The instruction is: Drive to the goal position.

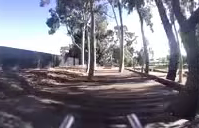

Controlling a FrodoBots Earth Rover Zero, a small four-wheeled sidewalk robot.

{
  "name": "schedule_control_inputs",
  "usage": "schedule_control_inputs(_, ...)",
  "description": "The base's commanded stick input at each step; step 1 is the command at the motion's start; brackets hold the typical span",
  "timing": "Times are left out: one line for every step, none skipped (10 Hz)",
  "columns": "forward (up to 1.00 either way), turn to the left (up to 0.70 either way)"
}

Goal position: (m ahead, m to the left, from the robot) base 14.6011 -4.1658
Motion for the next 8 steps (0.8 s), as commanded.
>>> schedule_control_inputs(1.0, 0.0)
schedule_control_inputs(1.0, -0.27)
schedule_control_inputs(1.0, -0.4)
schedule_control_inputs(1.0, -0.4)
schedule_control_inputs(1.0, -0.34)
schedule_control_inputs(1.0, -0.03)
schedule_control_inputs(1.0, 0.0)
schedule_control_inputs(1.0, 0.0)
